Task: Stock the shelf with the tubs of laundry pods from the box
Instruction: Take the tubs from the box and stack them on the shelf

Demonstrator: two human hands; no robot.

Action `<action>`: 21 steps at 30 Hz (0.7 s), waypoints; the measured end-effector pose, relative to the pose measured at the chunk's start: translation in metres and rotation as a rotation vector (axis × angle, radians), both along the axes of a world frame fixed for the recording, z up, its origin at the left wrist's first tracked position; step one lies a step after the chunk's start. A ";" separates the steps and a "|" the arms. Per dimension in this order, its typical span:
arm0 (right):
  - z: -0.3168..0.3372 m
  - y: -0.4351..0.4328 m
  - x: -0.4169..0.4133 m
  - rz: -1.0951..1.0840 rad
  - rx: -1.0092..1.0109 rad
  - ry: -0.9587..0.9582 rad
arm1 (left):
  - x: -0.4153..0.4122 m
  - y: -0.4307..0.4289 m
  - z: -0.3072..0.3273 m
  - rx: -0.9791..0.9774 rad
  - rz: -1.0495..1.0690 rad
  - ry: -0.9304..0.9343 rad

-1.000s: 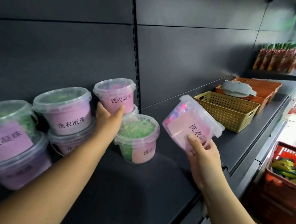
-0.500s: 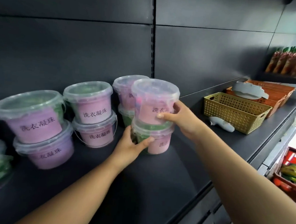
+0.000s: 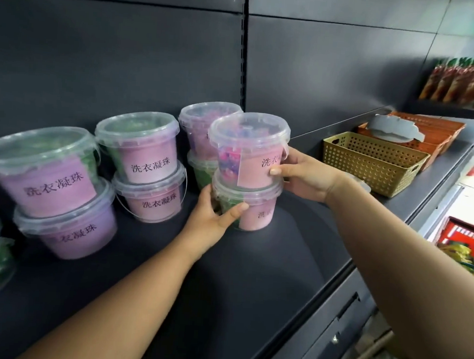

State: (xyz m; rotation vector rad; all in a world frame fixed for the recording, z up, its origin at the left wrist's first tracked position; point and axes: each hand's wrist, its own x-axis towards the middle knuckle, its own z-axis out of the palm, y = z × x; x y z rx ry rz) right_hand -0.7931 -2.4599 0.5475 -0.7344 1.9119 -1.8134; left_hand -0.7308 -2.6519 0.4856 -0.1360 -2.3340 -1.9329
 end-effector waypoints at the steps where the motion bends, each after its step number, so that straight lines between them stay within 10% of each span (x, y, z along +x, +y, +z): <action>1: -0.006 -0.002 0.003 -0.020 -0.028 -0.005 | 0.000 0.000 0.000 -0.004 0.000 0.003; 14: -0.046 -0.011 0.020 -0.229 -0.251 -0.041 | 0.000 0.007 0.001 -0.020 -0.003 0.027; 21: -0.043 0.015 0.058 -0.664 -0.109 0.038 | 0.038 0.011 0.027 -0.668 0.224 -0.048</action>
